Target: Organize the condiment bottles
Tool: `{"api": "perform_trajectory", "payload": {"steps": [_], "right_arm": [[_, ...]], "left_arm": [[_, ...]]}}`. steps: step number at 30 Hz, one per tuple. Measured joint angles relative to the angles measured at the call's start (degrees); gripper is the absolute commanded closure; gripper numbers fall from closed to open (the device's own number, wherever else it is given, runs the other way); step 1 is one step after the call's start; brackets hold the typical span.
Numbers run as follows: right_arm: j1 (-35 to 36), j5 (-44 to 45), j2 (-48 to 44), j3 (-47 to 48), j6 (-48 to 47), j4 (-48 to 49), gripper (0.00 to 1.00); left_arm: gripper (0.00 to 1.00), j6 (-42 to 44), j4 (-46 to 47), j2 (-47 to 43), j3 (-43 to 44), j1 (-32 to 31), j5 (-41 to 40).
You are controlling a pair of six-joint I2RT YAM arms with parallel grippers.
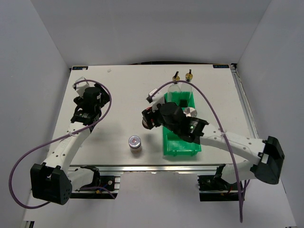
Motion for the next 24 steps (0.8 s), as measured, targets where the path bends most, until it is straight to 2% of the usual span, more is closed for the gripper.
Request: {"api": "perform_trajectory", "payload": {"steps": [12,16,24], "right_arm": [[-0.72,9.05,-21.05,-9.25,13.73,-22.10,1.00],[-1.40,12.48,-23.74,-12.41,17.09,-27.08,1.00],[-3.21,16.55,-24.48,-12.72,22.43,-32.98,1.00]], "left_arm": [[0.02,0.02,0.15,0.02,0.00,0.00,2.27],[0.02,0.04,0.42,0.13,0.00,0.00,3.26],[0.02,0.22,0.68,0.13,-0.02,0.00,4.39]]}}
